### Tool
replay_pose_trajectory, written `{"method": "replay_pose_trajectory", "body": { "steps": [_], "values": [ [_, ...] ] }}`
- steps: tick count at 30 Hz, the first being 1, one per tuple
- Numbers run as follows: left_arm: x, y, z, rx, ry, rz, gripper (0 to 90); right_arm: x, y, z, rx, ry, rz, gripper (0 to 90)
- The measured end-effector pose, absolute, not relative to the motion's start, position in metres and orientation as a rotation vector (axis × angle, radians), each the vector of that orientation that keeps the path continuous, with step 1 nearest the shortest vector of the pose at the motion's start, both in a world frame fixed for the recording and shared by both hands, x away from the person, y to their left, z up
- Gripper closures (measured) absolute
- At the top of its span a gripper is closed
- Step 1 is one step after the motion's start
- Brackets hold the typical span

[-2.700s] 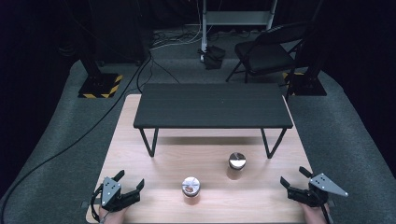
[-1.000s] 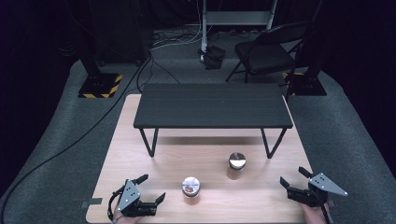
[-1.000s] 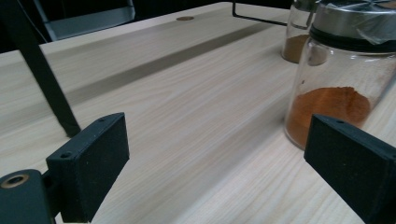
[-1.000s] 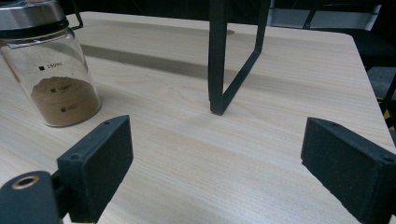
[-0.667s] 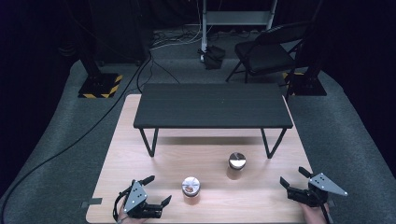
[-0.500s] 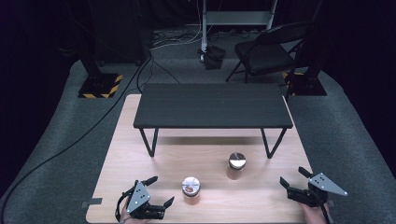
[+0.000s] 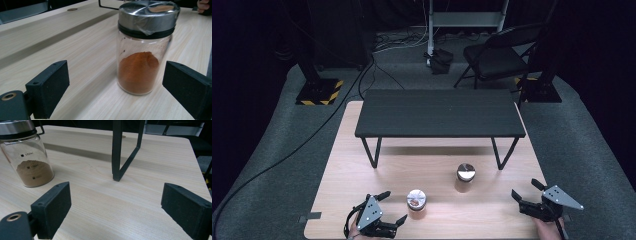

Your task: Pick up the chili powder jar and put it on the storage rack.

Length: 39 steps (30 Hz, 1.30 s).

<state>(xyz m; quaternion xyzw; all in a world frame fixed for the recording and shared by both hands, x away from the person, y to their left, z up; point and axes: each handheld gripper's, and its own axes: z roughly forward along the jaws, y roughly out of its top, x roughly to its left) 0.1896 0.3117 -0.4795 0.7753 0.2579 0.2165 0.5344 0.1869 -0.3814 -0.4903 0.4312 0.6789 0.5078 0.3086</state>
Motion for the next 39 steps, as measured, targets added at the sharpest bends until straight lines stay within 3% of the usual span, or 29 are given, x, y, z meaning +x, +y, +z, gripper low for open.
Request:
{"method": "replay_pose_trajectory", "body": {
  "steps": [31, 39],
  "values": [
    [0.206, 0.266, -0.474, 1.919, 0.596, 0.466, 9.2, 0.187, -0.381, -0.49, 1.142, 1.799, 1.337, 8.7],
    [0.211, 0.248, -0.47, 1.964, 0.663, 0.459, 19.5, 0.187, -0.381, -0.49, 1.141, 1.799, 1.341, 8.9]
  ]
}}
